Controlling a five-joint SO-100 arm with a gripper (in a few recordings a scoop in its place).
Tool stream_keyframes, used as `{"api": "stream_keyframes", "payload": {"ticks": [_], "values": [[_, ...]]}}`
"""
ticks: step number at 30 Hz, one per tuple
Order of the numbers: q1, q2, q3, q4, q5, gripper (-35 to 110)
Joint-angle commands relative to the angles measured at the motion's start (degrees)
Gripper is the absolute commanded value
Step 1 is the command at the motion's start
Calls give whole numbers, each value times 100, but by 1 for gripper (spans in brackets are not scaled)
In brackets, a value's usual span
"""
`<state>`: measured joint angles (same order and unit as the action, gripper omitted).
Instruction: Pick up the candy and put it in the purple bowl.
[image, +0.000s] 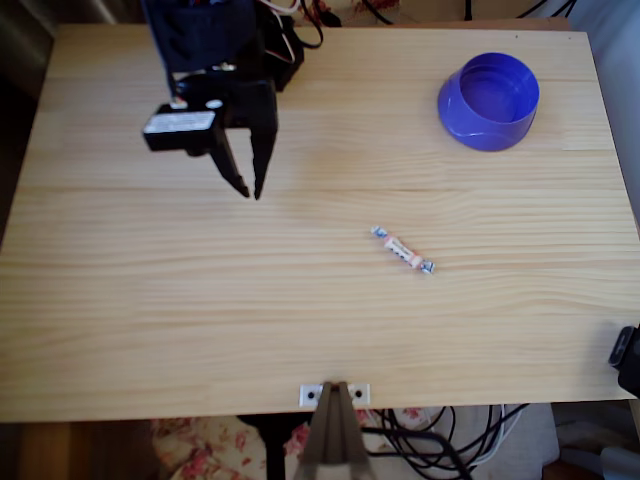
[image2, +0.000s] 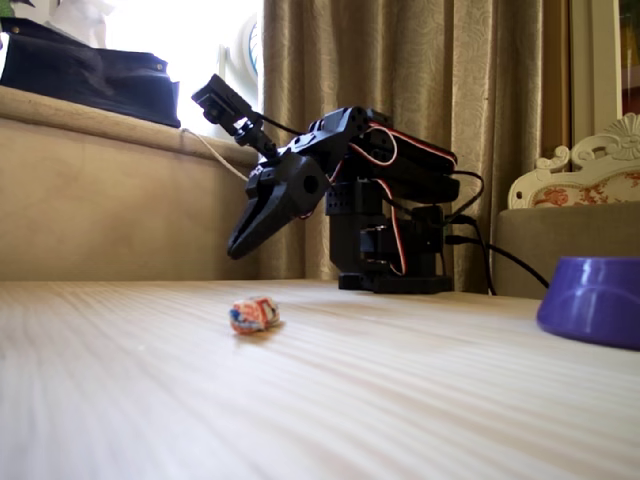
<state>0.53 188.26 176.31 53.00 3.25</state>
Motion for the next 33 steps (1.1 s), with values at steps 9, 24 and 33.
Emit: {"api": "stream_keyframes", "payload": {"ticks": [9, 24, 33], "values": [[62, 79, -176, 88, 26, 3], [-176, 79, -281, -141, 44, 3], [-1011, 88, -870, -378, 9, 1]]}}
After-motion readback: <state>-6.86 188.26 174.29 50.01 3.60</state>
